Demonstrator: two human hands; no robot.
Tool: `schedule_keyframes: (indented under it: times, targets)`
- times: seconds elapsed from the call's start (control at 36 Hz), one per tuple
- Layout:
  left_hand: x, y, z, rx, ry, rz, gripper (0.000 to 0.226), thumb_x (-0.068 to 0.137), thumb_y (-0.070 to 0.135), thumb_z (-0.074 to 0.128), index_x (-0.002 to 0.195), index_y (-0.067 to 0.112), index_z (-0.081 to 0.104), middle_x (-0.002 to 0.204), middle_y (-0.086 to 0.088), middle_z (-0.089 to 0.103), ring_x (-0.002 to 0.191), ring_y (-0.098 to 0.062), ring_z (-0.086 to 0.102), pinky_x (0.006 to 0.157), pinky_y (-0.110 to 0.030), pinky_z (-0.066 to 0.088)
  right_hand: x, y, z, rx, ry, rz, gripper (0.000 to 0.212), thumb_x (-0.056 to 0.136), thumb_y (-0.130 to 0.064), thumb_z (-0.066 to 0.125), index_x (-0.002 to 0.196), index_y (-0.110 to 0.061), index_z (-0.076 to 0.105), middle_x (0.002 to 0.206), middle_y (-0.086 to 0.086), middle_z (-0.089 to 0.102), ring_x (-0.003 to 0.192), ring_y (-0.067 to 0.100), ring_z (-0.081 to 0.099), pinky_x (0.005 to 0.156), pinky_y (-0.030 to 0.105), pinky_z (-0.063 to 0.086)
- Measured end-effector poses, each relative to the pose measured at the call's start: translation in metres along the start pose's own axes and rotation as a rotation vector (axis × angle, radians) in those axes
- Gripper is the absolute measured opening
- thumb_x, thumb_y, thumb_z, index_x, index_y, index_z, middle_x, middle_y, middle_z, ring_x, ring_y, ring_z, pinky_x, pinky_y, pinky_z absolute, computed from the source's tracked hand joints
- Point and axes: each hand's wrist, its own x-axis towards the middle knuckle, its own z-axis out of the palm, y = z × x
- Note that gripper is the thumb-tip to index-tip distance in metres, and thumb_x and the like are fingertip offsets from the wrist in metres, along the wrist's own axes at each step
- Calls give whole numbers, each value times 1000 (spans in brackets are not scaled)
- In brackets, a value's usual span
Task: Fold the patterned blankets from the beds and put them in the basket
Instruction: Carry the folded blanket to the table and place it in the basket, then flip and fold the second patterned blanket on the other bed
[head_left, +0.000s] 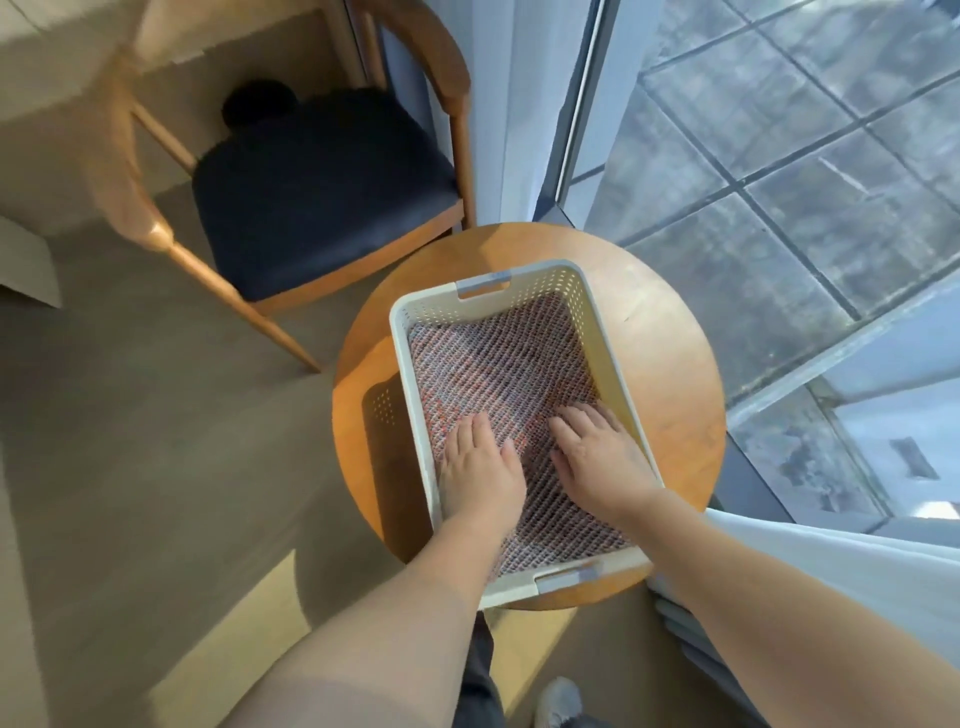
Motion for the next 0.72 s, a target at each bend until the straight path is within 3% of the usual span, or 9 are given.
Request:
schedule_keyframes:
  times: [0.11, 0.19, 0.39, 0.5, 0.72]
  targets:
    - [-16, 15, -55, -100, 136, 46, 48, 100, 37, 29, 143, 15, 33, 147, -2, 39, 135, -19, 34, 111, -37, 29, -8, -13, -58, 212, 190, 47, 24, 90, -18, 49, 108, -7, 62, 99, 10, 65, 94, 32, 61, 86, 42, 50]
    - [-39, 16, -95, -133, 255, 58, 44, 99, 35, 33, 137, 14, 41, 139, -4, 48, 129, -23, 41, 107, -40, 34, -19, -27, -100, 349, 279, 42, 13, 88, -12, 52, 98, -6, 59, 93, 8, 61, 87, 31, 58, 71, 39, 49]
    - [-147, 0, -146, -188, 564, -28, 41, 99, 34, 35, 133, 15, 45, 135, -4, 52, 126, -23, 46, 106, -44, 38, -77, -62, -179, 458, 383, -126, 35, 91, -14, 54, 125, -11, 59, 119, 8, 62, 109, 26, 58, 92, 34, 46]
    - [-220, -15, -153, -219, 691, -114, 41, 99, 33, 37, 135, 14, 45, 136, -3, 52, 126, -21, 46, 107, -41, 37, -116, -82, -204, 401, 315, -183, 40, 94, -20, 53, 134, -14, 53, 132, 7, 57, 120, 25, 54, 101, 32, 40]
    - [-340, -51, -181, -339, 865, -213, 41, 99, 26, 41, 136, 9, 44, 137, -8, 48, 126, -20, 44, 105, -30, 32, -168, -158, -237, 366, 252, -349, 41, 95, -25, 51, 135, -14, 51, 130, 9, 58, 117, 27, 56, 99, 40, 45]
